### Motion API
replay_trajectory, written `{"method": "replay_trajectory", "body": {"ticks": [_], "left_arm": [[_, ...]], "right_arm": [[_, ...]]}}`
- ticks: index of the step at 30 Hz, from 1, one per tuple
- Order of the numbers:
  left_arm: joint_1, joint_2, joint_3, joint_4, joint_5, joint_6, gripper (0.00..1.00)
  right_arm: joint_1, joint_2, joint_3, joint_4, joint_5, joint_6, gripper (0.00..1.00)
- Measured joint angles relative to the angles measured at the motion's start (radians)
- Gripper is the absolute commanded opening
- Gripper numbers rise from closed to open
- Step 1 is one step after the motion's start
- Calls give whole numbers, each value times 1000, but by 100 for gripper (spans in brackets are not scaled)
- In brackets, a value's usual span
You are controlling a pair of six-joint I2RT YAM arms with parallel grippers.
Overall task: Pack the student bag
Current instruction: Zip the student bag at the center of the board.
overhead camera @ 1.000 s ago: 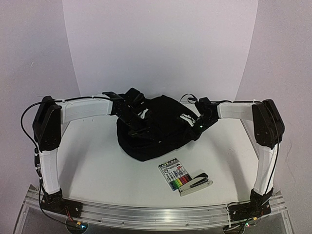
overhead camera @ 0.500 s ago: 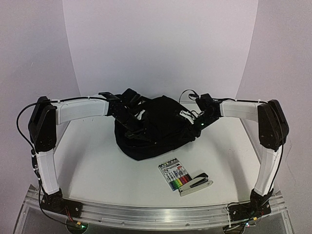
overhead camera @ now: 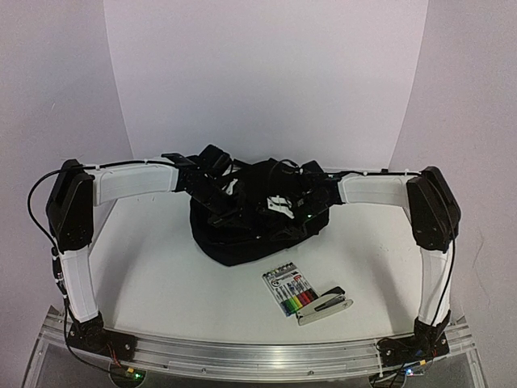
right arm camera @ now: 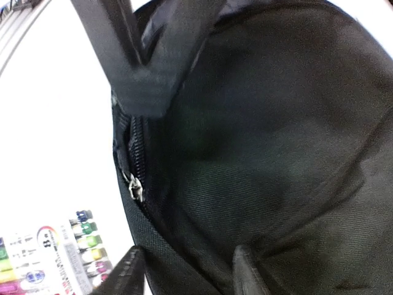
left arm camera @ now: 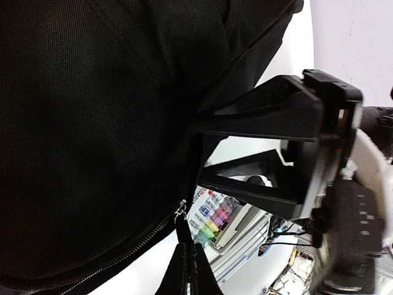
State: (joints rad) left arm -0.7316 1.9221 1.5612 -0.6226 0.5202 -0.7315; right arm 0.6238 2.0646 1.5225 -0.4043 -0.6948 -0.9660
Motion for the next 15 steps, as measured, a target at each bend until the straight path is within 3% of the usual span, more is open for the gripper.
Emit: {"method": "replay_trajectory", "body": {"ticks": [2, 4, 5, 15], "left_arm": [[0, 0, -8, 5, -1, -4, 0], [1, 0, -17, 6, -1, -7, 0], [2, 0, -21, 5, -2, -8, 0], [13, -53, -116, 12, -59, -21, 0]], "right_arm": [[0, 16, 0, 1, 8, -27, 26], [1, 18, -1, 1, 16, -50, 5], [1, 18, -3, 2, 21, -64, 0], [-5, -5, -34, 26, 22, -68, 0]]}}
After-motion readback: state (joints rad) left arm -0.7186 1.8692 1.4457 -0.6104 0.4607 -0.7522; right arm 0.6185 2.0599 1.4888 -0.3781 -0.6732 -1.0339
